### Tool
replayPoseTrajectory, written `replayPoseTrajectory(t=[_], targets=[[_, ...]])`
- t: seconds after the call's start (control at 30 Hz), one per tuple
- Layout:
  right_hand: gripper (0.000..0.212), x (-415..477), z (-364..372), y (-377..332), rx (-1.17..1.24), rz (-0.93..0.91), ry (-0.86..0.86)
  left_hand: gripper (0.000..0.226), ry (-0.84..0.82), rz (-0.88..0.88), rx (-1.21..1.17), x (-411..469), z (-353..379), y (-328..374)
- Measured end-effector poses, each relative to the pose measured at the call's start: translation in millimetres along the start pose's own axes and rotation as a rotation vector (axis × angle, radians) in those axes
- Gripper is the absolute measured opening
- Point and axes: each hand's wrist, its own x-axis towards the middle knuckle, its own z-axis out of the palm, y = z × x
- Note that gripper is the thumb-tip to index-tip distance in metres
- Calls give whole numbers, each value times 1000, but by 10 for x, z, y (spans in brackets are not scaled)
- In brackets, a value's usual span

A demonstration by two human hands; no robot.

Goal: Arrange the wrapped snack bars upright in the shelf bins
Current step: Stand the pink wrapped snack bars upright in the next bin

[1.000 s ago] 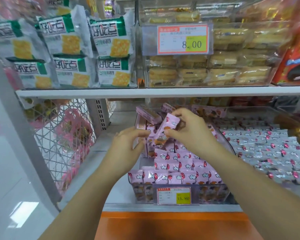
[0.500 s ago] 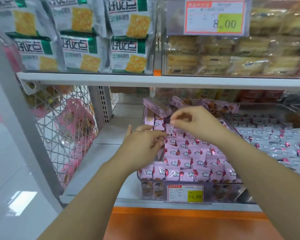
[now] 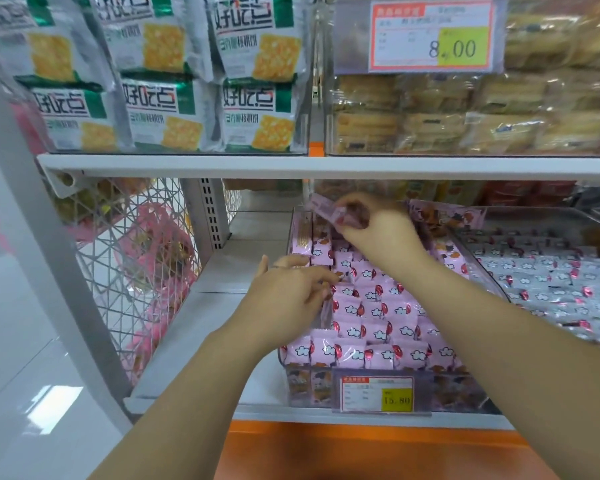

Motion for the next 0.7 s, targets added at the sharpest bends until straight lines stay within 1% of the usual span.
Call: replayPoseTrajectory(t=[0.07,0.13,0.2,0.33,0.43,0.57,0.63,0.7], targets=[[24,-80,-120,39,118,61,117,29,-4,1,-4,-7,-2,-4],[18,-182,-279,77,255,93,168,30,-3,3,0,-5,-4,1],[13,-287,-429,112,326,122,162,30,-9,1,9,-3,-12,9],[13,-436,-572,193,479,188,87,32,-26,6,66,2,-20,22],[16,-410,-539,218,462,182,-14,31,-40,-2,88,9,-27,29],[21,-316,-405,146,396,116,-135,30,-42,6,105,-2,-34,25],[28,-276,-342,111,323,88,-188,30,-40,10,109,-7,-32,20],[34,-239,-292,98,199,53,-231,30,-39,15,113,-6,-30,13]])
